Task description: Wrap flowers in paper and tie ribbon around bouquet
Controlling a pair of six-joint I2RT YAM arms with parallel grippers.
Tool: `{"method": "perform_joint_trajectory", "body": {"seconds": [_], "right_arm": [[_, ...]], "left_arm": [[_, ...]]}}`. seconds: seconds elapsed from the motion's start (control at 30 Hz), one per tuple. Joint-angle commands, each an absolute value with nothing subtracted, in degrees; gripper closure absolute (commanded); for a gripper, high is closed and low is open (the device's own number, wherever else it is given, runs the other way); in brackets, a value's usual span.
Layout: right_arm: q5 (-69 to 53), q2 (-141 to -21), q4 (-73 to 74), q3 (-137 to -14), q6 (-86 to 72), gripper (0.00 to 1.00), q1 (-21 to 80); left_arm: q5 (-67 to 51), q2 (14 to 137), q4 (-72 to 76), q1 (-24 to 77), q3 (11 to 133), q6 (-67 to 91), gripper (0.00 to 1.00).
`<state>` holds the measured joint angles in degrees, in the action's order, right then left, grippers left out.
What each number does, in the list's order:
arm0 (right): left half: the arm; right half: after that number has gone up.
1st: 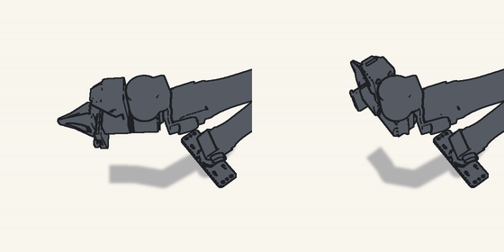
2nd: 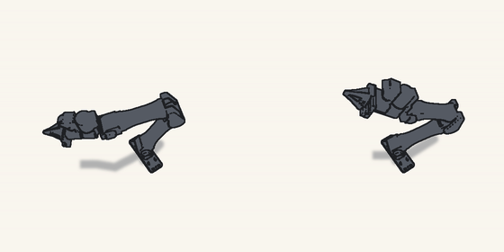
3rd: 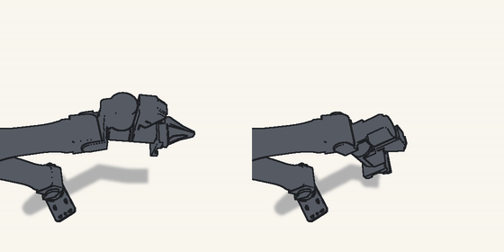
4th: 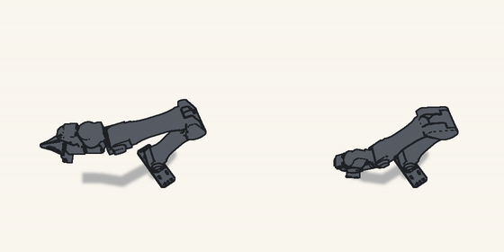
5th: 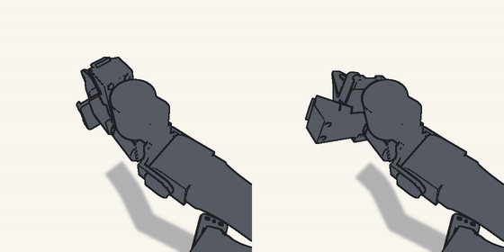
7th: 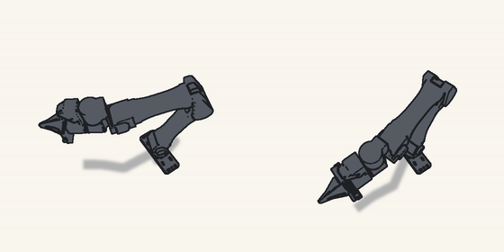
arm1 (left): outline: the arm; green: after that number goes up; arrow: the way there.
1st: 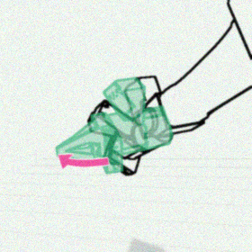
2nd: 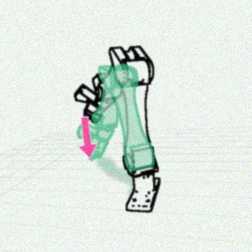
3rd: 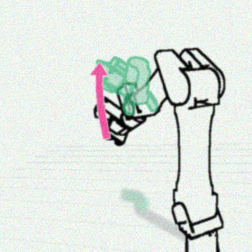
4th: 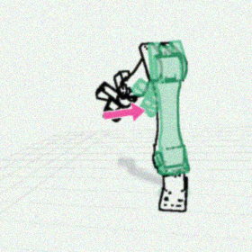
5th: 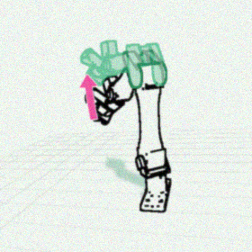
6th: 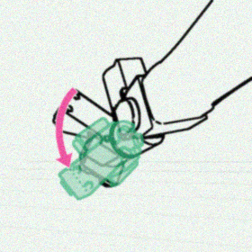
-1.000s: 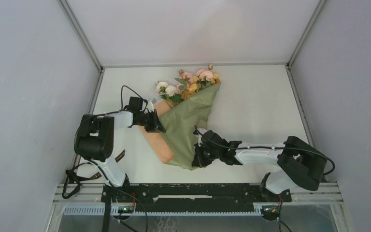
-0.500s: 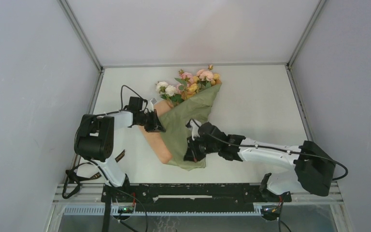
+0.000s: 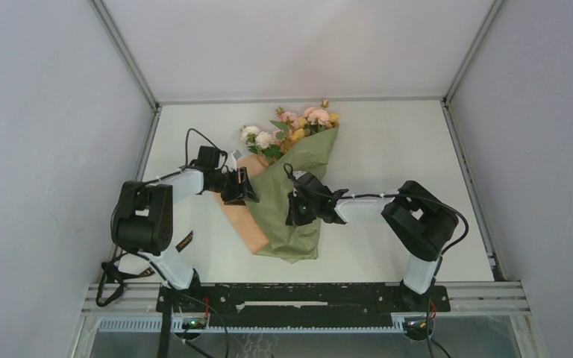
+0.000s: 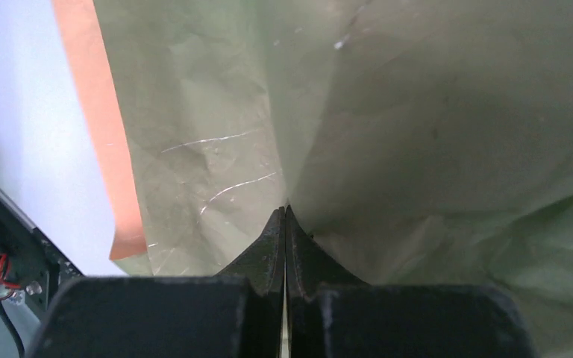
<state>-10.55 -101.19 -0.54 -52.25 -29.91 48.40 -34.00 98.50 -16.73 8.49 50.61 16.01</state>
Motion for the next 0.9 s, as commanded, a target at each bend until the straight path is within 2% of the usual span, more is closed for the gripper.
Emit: {"method": "perform_joint_trajectory", "body": {"seconds": [0.0,0.1,0.23,0.43,0.63,0.8,0.87], "right_arm": [[-8.4,-101.3,-2.3,-54.4,-31.8,1.0,48.7],[-7.7,-101.5,-2.3,-54.4,-31.9,1.0,49.4],[-8.2,-102.0,-2.9,-54.4,-32.1,1.0,49.7],[-7.9,-101.6,-1.9,-54.4,-31.3,1.0,50.0],[-8.1,-101.4,-2.4,-54.4,-31.5,1.0,49.7],[-8.3,-101.7,-2.3,-54.4,-31.5,1.0,49.2],[-8.6,-102.0,-2.6,-54.4,-31.5,1.0,49.0]], "left_arm": [[-26.0,89.5,-24.6,5.0,53.4,15.9,0.29],[-19.6,82.7,-23.0,0.3,48.4,21.9,0.11],[-16.2,81.9,-19.7,-2.0,41.7,27.2,0.0],[-18.9,90.8,-15.6,-1.5,42.4,30.6,0.0],[-32.8,100.7,-12.5,5.5,43.7,34.8,0.0],[-36.5,97.6,-10.7,5.6,42.7,36.4,0.05],[-39.2,95.0,-8.3,5.5,41.4,38.6,0.13]]}}
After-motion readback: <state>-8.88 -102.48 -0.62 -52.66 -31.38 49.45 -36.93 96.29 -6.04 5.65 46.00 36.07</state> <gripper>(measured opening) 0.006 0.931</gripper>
